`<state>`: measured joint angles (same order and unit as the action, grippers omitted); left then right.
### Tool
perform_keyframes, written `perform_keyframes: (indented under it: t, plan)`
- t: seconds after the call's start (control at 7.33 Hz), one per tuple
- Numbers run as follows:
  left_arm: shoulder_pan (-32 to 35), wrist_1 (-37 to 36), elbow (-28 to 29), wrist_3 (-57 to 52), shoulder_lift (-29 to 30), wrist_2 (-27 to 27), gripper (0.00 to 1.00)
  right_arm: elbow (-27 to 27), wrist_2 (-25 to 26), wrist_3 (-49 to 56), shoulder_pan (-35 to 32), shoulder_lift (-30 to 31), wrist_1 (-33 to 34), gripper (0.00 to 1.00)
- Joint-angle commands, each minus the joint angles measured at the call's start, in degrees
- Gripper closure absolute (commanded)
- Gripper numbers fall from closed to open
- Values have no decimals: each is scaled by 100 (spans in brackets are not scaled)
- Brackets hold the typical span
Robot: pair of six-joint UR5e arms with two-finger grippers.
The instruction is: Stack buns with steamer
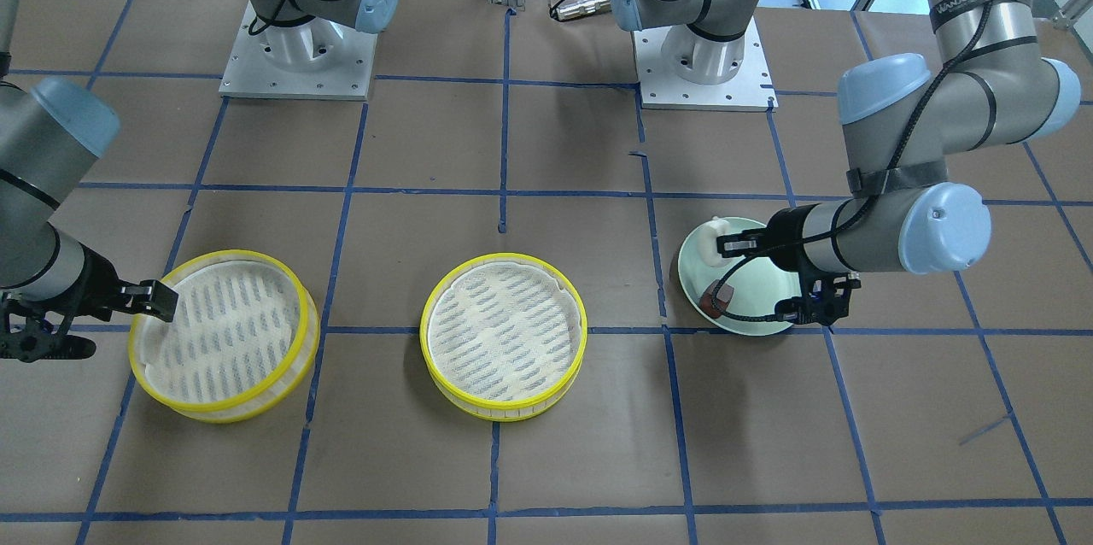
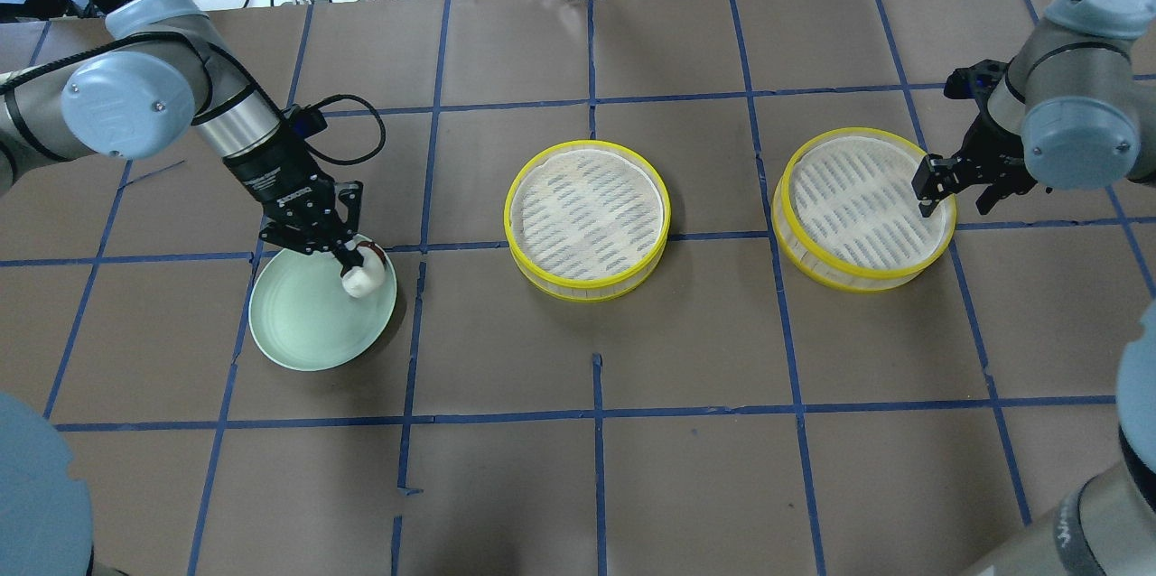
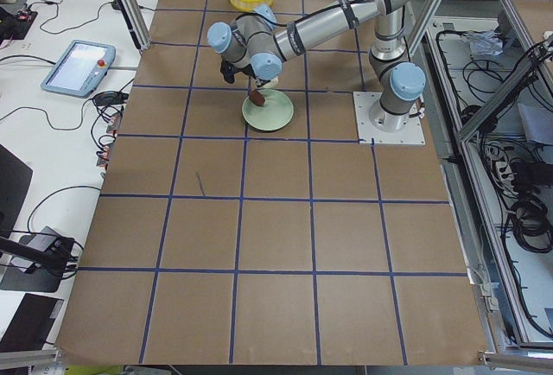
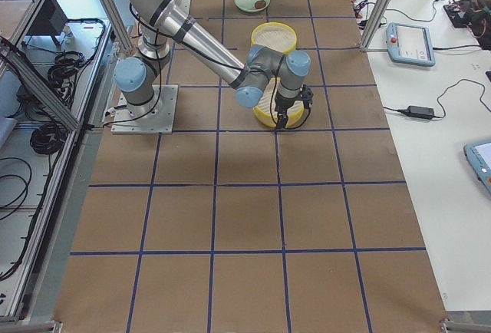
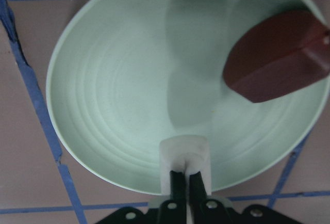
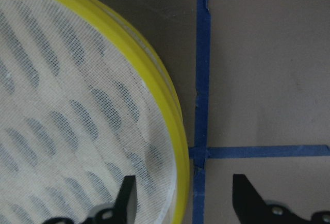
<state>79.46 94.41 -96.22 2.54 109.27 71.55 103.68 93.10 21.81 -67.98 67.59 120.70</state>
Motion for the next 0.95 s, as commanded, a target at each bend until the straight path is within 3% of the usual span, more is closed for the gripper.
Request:
perform_keyframes:
  t: [0.0,0.14,0.27,0.41,0.55,0.82]
  plan:
    - [909,-611,42,1620,164,-1803,85,3,-20,-10,4,-9,6,88]
    - [1227,-1339,51,2506,409,-2359,85,3,-20,-18,4,-9,-3,92]
    - [1282,-2138,42,2915,507,-2348,80,-93,-11,-36,4,61,-12,92]
    - [1274,-2164,42,2919,421,-2287,16,-250,-3,-45,4,70,-81,93]
    - [1282,-2164,34,2910,420,-2051,0,-426,-20,-54,4,97,-195,93]
    - [1283,-2181,51,2910,429,-2005,0,-812,-300,-403,-118,350,-887,93]
